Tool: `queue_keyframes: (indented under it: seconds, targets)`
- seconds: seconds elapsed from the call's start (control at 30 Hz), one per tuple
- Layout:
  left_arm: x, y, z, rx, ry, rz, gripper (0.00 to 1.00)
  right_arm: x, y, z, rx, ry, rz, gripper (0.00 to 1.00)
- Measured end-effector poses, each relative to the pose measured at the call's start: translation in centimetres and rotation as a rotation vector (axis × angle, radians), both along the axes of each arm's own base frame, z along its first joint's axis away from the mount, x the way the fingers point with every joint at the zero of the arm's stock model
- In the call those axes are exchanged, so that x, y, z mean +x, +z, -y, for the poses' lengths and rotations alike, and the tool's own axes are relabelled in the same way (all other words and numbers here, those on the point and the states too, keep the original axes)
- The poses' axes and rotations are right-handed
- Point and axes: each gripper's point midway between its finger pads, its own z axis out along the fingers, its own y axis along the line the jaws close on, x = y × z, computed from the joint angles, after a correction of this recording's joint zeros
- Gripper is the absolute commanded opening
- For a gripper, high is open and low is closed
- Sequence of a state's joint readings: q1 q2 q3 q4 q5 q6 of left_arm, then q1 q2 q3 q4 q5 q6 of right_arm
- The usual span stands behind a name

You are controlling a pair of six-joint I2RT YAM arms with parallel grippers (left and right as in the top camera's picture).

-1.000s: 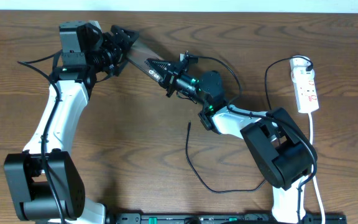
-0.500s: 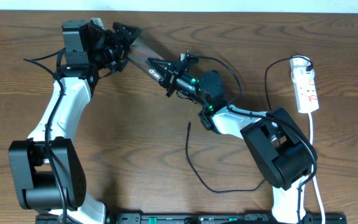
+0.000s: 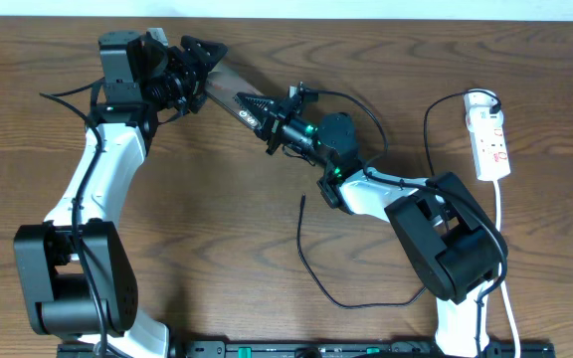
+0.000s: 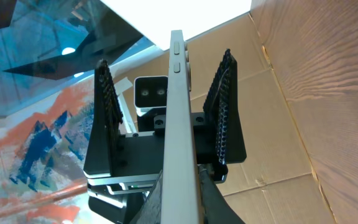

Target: Plug charger to phone and switch on socket

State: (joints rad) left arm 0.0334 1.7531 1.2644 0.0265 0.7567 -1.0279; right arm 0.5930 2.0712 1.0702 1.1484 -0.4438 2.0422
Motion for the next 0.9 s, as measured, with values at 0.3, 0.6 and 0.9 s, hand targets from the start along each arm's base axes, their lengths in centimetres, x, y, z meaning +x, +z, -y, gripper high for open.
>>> queue_keyframes:
  seconds: [0.3, 0.6, 0.9]
  targets:
    - [0.0, 0.3, -0.2, -0.016, -0.006, 0.005, 0.82, 0.3, 0.4, 0.4, 0.010, -0.015, 0.013, 0.01]
    - [0.5, 1.2, -0.5, -0.049, 0.014, 0.027, 0.80, 1.1, 1.1, 1.3, 0.030, -0.054, 0.036, 0.01]
    - [0.5, 1.3, -0.5, -0.063, 0.018, 0.018, 0.70, 1.1, 1.1, 1.3, 0.031, -0.054, 0.036, 0.01]
